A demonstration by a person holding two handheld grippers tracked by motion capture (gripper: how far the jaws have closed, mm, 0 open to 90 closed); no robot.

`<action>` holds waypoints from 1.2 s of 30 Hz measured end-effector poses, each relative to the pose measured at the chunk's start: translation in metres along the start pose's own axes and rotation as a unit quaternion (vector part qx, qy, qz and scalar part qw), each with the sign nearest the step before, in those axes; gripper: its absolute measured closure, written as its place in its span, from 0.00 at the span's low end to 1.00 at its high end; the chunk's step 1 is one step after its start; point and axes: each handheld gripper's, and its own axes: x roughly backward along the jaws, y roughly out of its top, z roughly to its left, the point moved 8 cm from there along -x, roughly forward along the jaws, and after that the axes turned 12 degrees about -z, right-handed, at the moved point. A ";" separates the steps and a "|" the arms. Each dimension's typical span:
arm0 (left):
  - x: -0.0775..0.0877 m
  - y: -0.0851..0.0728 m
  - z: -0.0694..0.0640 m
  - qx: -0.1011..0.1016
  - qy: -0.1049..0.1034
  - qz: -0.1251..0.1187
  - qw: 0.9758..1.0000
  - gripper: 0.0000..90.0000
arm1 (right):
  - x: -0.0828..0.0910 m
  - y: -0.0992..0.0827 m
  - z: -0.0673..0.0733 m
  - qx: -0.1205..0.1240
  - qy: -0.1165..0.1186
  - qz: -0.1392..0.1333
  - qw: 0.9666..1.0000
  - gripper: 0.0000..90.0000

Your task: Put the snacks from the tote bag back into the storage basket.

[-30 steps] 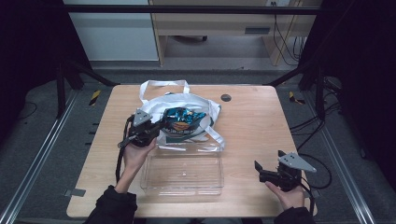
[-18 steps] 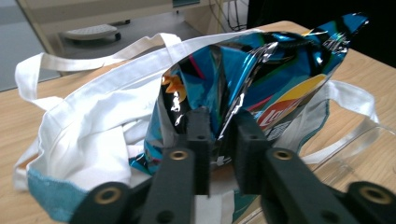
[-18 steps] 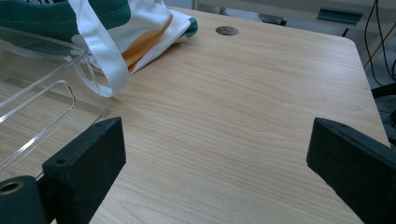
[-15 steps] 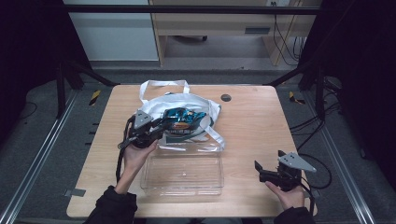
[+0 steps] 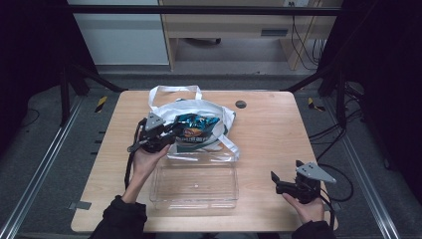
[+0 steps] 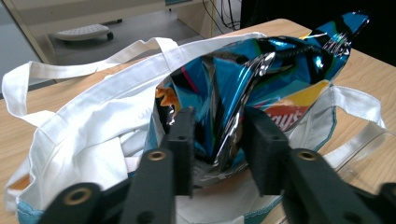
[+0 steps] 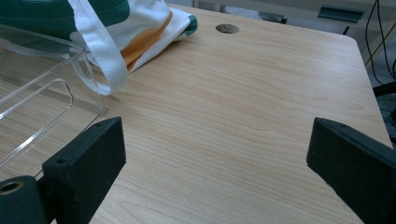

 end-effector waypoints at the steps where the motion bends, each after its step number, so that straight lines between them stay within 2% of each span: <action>1: -0.001 0.000 0.000 0.003 0.001 0.000 1.000 0.84 | 0.000 0.000 0.000 0.000 0.000 0.000 1.000 0.05; 6: -0.002 -0.001 -0.003 0.009 -0.001 0.005 1.000 0.97 | 0.000 0.000 0.000 0.000 0.000 0.000 1.000 0.05; 10: 0.000 -0.002 -0.003 0.010 -0.003 0.007 1.000 0.99 | 0.000 0.000 0.000 0.001 0.000 0.000 1.000 0.05; 18: 0.002 0.004 -0.008 0.047 -0.014 -0.023 0.999 1.00 | 0.000 0.000 0.000 0.001 0.000 0.001 1.000 0.05; 25: 0.013 0.017 -0.011 0.050 -0.016 -0.050 0.997 1.00 | 0.000 0.000 0.000 0.001 0.000 0.001 1.000 0.05; 32: 0.026 0.034 -0.016 0.064 -0.020 -0.072 0.995 1.00 | 0.000 0.000 0.000 0.001 0.000 0.000 1.000 0.05; 36: 0.032 0.041 -0.019 0.066 -0.020 -0.083 0.994 1.00 | 0.000 0.000 0.000 0.001 0.001 0.000 1.000 0.06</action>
